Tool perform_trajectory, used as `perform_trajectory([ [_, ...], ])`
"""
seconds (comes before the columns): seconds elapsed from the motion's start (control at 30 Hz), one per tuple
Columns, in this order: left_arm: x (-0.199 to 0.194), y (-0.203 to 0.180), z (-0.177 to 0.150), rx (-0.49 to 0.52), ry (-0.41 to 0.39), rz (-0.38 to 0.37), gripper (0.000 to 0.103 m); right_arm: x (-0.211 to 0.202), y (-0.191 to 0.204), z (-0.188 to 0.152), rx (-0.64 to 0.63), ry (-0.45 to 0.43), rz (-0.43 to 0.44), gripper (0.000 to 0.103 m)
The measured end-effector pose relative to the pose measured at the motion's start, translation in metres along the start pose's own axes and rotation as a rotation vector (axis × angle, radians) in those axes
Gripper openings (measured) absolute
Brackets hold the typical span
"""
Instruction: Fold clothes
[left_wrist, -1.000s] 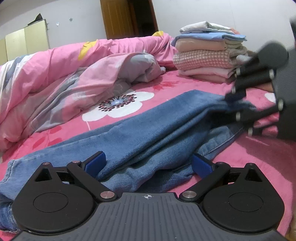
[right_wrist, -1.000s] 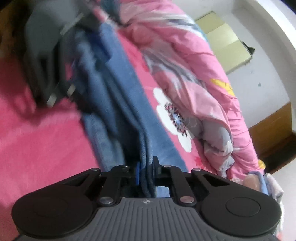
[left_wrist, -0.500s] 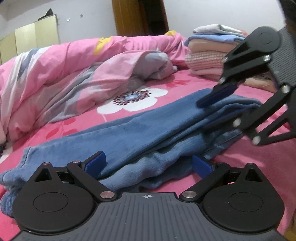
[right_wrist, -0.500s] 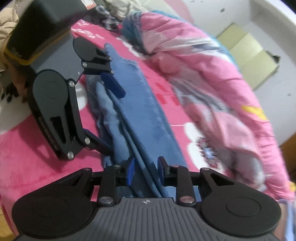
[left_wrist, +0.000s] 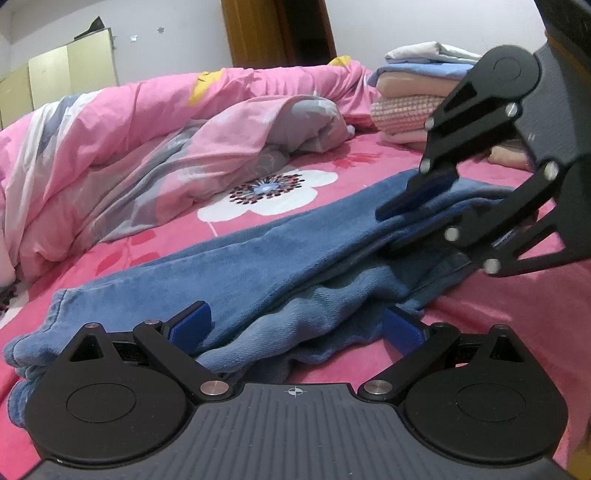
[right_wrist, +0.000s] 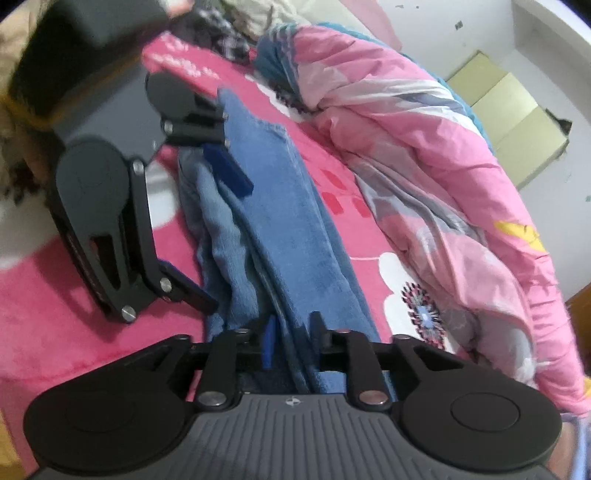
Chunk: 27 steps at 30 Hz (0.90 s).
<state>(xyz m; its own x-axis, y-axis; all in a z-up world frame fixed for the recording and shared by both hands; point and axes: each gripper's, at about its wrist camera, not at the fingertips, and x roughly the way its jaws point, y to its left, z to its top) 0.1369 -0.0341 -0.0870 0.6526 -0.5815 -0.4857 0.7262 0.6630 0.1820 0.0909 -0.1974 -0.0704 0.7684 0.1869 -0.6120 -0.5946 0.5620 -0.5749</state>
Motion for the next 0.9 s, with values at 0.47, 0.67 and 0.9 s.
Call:
perform_trajectory([
  [0.47, 0.002, 0.003, 0.001, -0.024, 0.008, 0.013, 0.1, 0.005, -0.004, -0.001, -0.097, -0.011, 0.105, 0.033],
  [0.67, 0.003, 0.009, 0.001, -0.052, 0.012, 0.03, 0.1, 0.011, -0.004, -0.003, -0.113, -0.009, 0.132, 0.034],
  [0.9, 0.003, 0.012, 0.003, -0.075, 0.01, 0.049, 0.1, 0.006, -0.007, -0.004, -0.108, -0.015, 0.155, 0.039],
])
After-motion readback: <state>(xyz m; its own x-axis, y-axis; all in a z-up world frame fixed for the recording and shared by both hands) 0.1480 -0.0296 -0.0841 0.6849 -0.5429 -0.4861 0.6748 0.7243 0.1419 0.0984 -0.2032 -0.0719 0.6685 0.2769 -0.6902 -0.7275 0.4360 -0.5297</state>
